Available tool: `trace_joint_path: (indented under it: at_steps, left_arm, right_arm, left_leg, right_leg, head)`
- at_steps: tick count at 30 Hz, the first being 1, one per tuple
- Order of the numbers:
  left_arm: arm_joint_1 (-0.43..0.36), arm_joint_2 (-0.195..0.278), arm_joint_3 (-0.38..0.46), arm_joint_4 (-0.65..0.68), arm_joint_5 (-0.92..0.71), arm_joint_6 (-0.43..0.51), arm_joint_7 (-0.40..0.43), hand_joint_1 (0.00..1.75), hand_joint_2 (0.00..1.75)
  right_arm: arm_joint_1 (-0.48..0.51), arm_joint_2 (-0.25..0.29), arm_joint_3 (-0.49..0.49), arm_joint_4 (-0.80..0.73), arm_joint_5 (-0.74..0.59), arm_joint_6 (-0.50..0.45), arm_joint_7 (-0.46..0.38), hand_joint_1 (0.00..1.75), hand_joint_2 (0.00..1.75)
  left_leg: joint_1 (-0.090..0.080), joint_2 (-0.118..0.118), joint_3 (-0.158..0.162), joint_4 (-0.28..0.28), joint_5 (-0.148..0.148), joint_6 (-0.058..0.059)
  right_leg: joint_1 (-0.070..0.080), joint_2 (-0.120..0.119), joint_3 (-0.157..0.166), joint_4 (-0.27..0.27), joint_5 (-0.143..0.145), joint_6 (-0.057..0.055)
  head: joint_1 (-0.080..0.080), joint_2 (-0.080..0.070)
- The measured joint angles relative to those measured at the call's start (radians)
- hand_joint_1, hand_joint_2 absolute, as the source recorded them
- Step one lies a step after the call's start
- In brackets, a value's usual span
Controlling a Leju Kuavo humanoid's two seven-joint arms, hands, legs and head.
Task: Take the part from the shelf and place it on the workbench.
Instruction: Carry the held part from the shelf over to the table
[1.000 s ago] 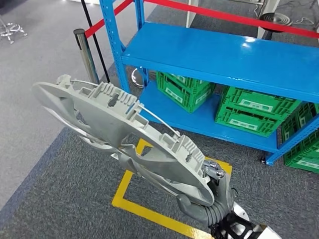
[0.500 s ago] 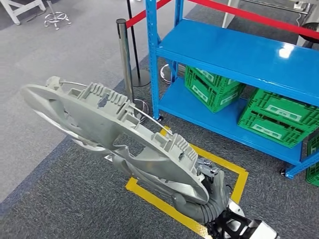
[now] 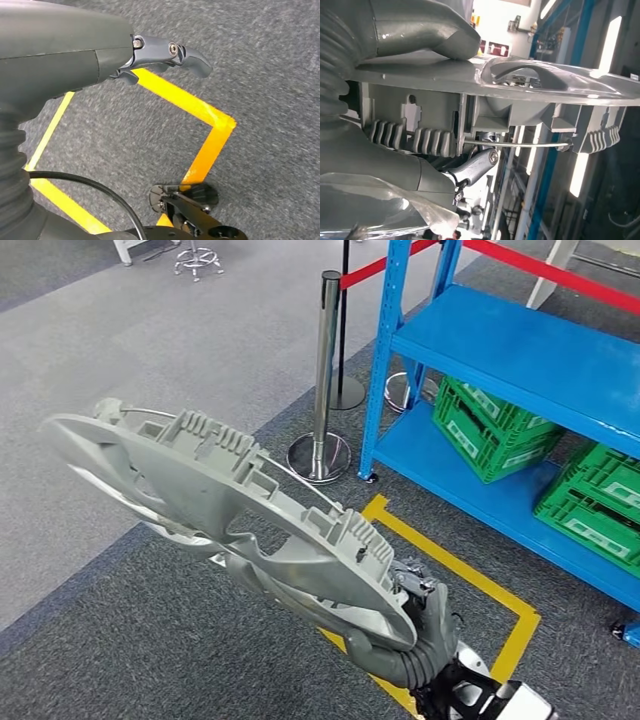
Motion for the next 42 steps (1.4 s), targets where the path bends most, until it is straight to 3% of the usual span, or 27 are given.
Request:
trace_joint_path:
  at_steps: [2,4,6,8,9,10,11,13,15,17,18,20,22,23,24,25,27,28,30,31,33,34,35,37,39,41,42]
  left_arm:
    - [0.002,0.0,0.0,-0.001,0.003,-0.001,0.004,0.0,1.75]
    - [0.004,0.001,-0.001,-0.005,0.012,-0.002,0.011,0.0,1.75]
    - [0.004,0.001,-0.006,-0.011,0.022,-0.003,0.019,0.0,1.75]
    - [0.003,0.001,-0.01,-0.013,0.027,-0.003,0.022,0.0,1.75]
    - [0.003,0.001,-0.011,-0.013,0.029,-0.003,0.023,0.0,1.75]
    - [0.003,0.002,-0.011,-0.013,0.03,-0.002,0.023,0.0,1.75]
    - [0.003,0.002,-0.011,-0.013,0.031,-0.002,0.024,0.0,1.75]
    - [0.003,0.002,-0.011,-0.013,0.03,-0.001,0.024,0.0,1.75]
    - [0.003,0.002,-0.012,-0.015,0.028,0.0,0.024,0.0,1.75]
    - [0.005,0.002,-0.012,-0.017,0.024,0.001,0.024,0.0,1.75]
    - [0.007,0.001,-0.012,-0.018,0.022,0.001,0.024,0.0,1.75]
    - [0.007,0.0,-0.013,-0.022,0.02,0.002,0.025,0.0,1.75]
    - [0.007,-0.001,-0.015,-0.027,0.018,0.003,0.029,0.0,1.75]
    - [0.007,-0.001,-0.016,-0.028,0.017,0.003,0.032,0.0,1.75]
    - [0.007,-0.001,-0.017,-0.028,0.016,0.003,0.035,0.0,1.75]
    - [0.007,-0.001,-0.017,-0.028,0.014,0.004,0.036,0.0,1.75]
    - [0.006,-0.001,-0.018,-0.028,0.01,0.006,0.038,0.0,1.75]
    - [0.006,-0.001,-0.018,-0.028,0.007,0.008,0.038,0.0,1.75]
    - [0.005,-0.001,-0.019,-0.028,0.001,0.01,0.038,0.0,1.75]
    - [0.005,-0.001,-0.019,-0.028,-0.002,0.012,0.038,0.0,1.75]
    - [0.006,0.0,-0.019,-0.028,-0.006,0.016,0.037,0.0,1.75]
    - [0.006,0.001,-0.019,-0.028,-0.009,0.018,0.036,0.0,1.75]
    - [0.005,0.001,-0.019,-0.028,-0.013,0.022,0.035,0.0,1.75]
    - [0.004,0.001,-0.018,-0.028,-0.021,0.026,0.035,0.0,1.75]
    - [0.004,0.002,-0.018,-0.028,-0.023,0.027,0.034,0.0,1.75]
    - [0.004,0.002,-0.017,-0.028,-0.028,0.027,0.033,0.0,1.75]
    - [0.004,0.002,-0.017,-0.028,-0.03,0.027,0.032,0.0,1.75]
  right_arm:
    - [-0.001,0.0,0.001,0.0,0.001,0.0,0.001,1.75,1.75]
    - [-0.001,0.0,0.002,0.0,0.001,0.0,0.001,1.75,1.75]
    - [-0.002,0.0,0.002,0.0,0.0,0.0,0.002,1.75,1.75]
    - [-0.003,0.001,0.002,0.001,0.0,0.0,0.003,1.75,1.75]
    - [-0.003,0.001,0.002,0.002,0.0,0.0,0.004,1.75,1.75]
    - [-0.004,0.001,0.002,0.003,0.0,0.0,0.005,1.75,1.75]
    - [-0.004,0.001,0.002,0.004,0.0,0.001,0.006,1.75,1.75]
    - [-0.005,0.001,0.002,0.005,0.0,0.002,0.006,1.75,1.75]
    - [-0.008,0.001,0.003,0.005,0.0,0.004,0.007,1.75,1.75]
    - [-0.013,0.001,0.004,0.005,0.001,0.004,0.007,1.75,1.75]
    - [-0.016,0.001,0.005,0.006,0.001,0.004,0.008,1.75,1.75]
    - [-0.02,0.001,0.005,0.006,0.001,0.004,0.008,1.75,1.75]
    - [-0.021,0.001,0.005,0.007,0.001,0.004,0.009,1.75,1.75]
    - [-0.021,0.001,0.005,0.008,0.001,0.004,0.009,1.75,1.75]
    - [-0.021,0.001,0.006,0.01,0.002,0.005,0.009,1.75,1.75]
    - [-0.021,0.001,0.006,0.012,0.002,0.006,0.01,1.75,1.75]
    - [-0.024,0.001,0.008,0.014,0.003,0.007,0.013,1.75,1.75]
    - [-0.027,0.001,0.008,0.015,0.003,0.008,0.014,1.75,1.75]
    - [-0.028,0.001,0.01,0.015,0.003,0.008,0.017,1.75,1.75]
    - [-0.028,0.001,0.011,0.014,0.003,0.009,0.017,1.75,1.75]
    - [-0.029,0.002,0.013,0.014,0.003,0.011,0.018,1.75,1.75]
    - [-0.029,0.002,0.015,0.014,0.003,0.011,0.019,1.75,1.75]
    - [-0.029,0.002,0.016,0.014,0.004,0.011,0.019,1.75,1.75]
    - [-0.029,0.002,0.018,0.014,0.003,0.011,0.019,1.75,1.75]
    - [-0.029,0.002,0.018,0.013,0.002,0.011,0.019,1.75,1.75]
    - [-0.031,0.002,0.019,0.014,0.003,0.012,0.021,1.75,1.75]
    - [-0.032,0.002,0.02,0.014,0.003,0.012,0.022,1.75,1.75]
  left_leg:
    - [0.003,-0.02,-0.014,0.005,0.007,-0.013]
    - [0.002,0.003,-0.029,0.03,-0.01,-0.026]
    - [0.006,0.055,-0.075,0.132,-0.07,-0.042]
    - [0.018,0.074,-0.133,0.26,-0.124,-0.056]
    - [0.024,0.077,-0.145,0.289,-0.127,-0.061]
    - [0.029,0.08,-0.137,0.279,-0.111,-0.066]
    - [0.034,0.086,-0.111,0.231,-0.08,-0.069]
    - [0.035,0.121,-0.038,0.091,-0.021,-0.07]
    - [0.026,0.148,-0.005,0.017,-0.006,-0.055]
    - [0.019,0.139,-0.012,0.012,-0.007,-0.034]
    - [0.019,0.129,-0.014,0.008,-0.004,-0.024]
    - [0.019,0.11,-0.014,0.001,0.004,-0.007]
    - [0.017,0.09,-0.017,-0.001,0.01,0.005]
    - [0.014,0.079,-0.019,-0.001,0.011,0.008]
    - [0.011,0.066,-0.02,-0.001,0.012,0.01]
    - [0.009,0.052,-0.02,0.0,0.012,0.01]
    - [0.007,0.024,-0.02,0.005,0.012,0.01]
    - [0.007,0.012,-0.021,0.009,0.012,0.009]
    - [0.008,-0.01,-0.032,0.019,0.011,0.002]
    - [0.011,-0.02,-0.04,0.022,0.013,-0.004]
    - [0.016,-0.041,-0.052,0.024,0.019,-0.018]
    - [0.015,-0.033,-0.058,0.03,0.017,-0.024]
    - [0.014,-0.012,-0.067,0.047,0.007,-0.03]
    - [0.012,0.05,-0.109,0.139,-0.045,-0.04]
    - [0.019,0.074,-0.168,0.265,-0.099,-0.05]
    - [0.026,0.08,-0.177,0.289,-0.09,-0.055]
    - [0.027,0.085,-0.152,0.245,-0.06,-0.056]
  right_leg:
    - [0.001,-0.017,0.002,-0.006,0.001,-0.004]
    - [-0.004,-0.045,0.004,-0.013,0.007,-0.011]
    - [-0.006,-0.079,0.005,-0.016,0.009,-0.015]
    - [-0.006,-0.111,0.003,-0.016,0.008,-0.016]
    - [-0.006,-0.125,0.002,-0.015,0.008,-0.016]
    - [-0.006,-0.138,0.002,-0.015,0.007,-0.015]
    - [-0.007,-0.15,0.004,-0.014,0.006,-0.013]
    - [-0.006,-0.17,0.007,-0.013,0.002,-0.005]
    - [-0.003,-0.185,0.007,-0.011,0.001,0.007]
    - [-0.003,-0.201,0.007,-0.013,0.002,0.02]
    - [-0.005,-0.2,0.005,-0.011,-0.003,0.026]
    - [-0.009,-0.157,-0.017,0.037,-0.04,0.033]
    - [-0.009,-0.102,-0.078,0.165,-0.106,0.03]
    - [-0.008,-0.091,-0.111,0.233,-0.13,0.029]
    - [-0.007,-0.086,-0.134,0.276,-0.136,0.027]
    - [-0.006,-0.084,-0.139,0.281,-0.123,0.024]
    - [-0.005,-0.068,-0.096,0.181,-0.051,0.017]
    - [-0.006,-0.04,-0.066,0.115,-0.022,0.013]
    - [-0.009,0.011,-0.025,0.024,0.003,0.01]
    - [-0.009,0.023,-0.021,0.015,-0.001,0.01]
    - [-0.006,0.006,-0.02,0.01,0.003,0.006]
    - [-0.007,-0.008,-0.02,0.008,0.006,0.002]
    - [-0.009,-0.023,-0.018,0.005,0.008,-0.002]
    - [-0.009,-0.057,-0.015,0.002,0.009,-0.008]
    - [-0.008,-0.09,-0.014,0.002,0.006,-0.011]
    - [-0.007,-0.12,-0.012,0.002,0.003,-0.01]
    - [-0.007,-0.133,-0.01,0.002,0.001,-0.008]
  head:
    - [0.0,0.0]
    - [-0.006,0.0]
    - [-0.012,0.0]
    - [-0.015,0.0]
    - [-0.015,0.0]
    - [-0.015,0.0]
    - [-0.015,0.0]
    - [-0.016,0.0]
    - [-0.016,0.0]
    - [-0.016,0.0]
    - [-0.015,0.0]
    - [-0.012,0.0]
    - [-0.007,0.0]
    - [-0.005,0.0]
    - [-0.005,0.0]
    - [-0.005,0.0]
    - [-0.005,0.0]
    - [-0.005,0.0]
    - [-0.006,0.0]
    - [-0.007,0.0]
    - [-0.007,0.0]
    - [-0.008,0.0]
    - [-0.012,0.0]
    - [-0.02,0.0]
    - [-0.022,0.0]
    - [-0.022,0.0]
    - [-0.023,0.0]
